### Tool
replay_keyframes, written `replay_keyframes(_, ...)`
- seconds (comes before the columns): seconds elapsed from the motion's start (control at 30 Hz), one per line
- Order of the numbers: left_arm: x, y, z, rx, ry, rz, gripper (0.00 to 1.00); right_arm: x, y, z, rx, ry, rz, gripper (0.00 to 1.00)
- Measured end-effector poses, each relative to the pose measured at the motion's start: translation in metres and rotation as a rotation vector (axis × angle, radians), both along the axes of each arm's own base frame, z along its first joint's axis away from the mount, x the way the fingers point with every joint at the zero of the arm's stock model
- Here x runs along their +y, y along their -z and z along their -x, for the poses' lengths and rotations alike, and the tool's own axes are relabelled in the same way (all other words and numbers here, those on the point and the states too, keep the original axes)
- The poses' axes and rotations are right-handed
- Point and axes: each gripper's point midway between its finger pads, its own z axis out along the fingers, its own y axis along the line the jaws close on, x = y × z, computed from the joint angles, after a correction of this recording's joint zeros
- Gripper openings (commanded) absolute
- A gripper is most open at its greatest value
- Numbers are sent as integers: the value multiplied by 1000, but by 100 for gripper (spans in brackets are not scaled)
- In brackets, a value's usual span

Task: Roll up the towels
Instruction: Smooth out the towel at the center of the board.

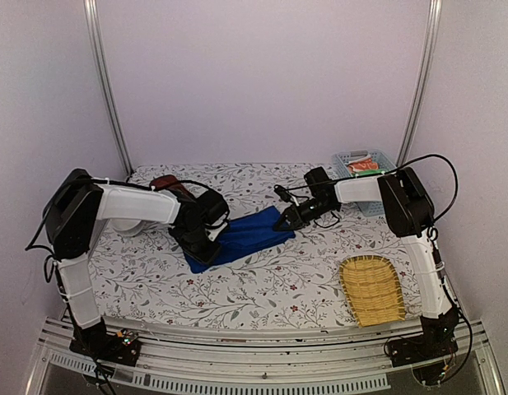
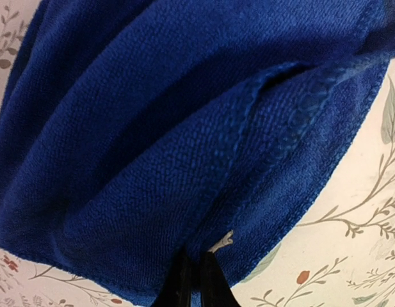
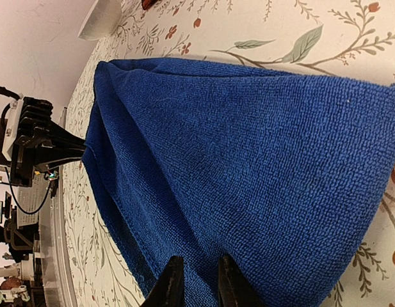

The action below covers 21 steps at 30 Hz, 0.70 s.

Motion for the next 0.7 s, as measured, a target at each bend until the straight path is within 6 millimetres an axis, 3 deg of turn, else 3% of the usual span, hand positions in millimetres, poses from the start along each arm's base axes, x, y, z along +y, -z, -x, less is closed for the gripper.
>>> replay_keyframes(0.37, 1, -17, 9, 9, 42, -9, 1, 0, 0, 0, 0, 0, 0, 22)
replay_keyframes(0.7, 7, -24, 22, 36, 106, -46, 4, 0, 0, 0, 0, -1, -1, 22)
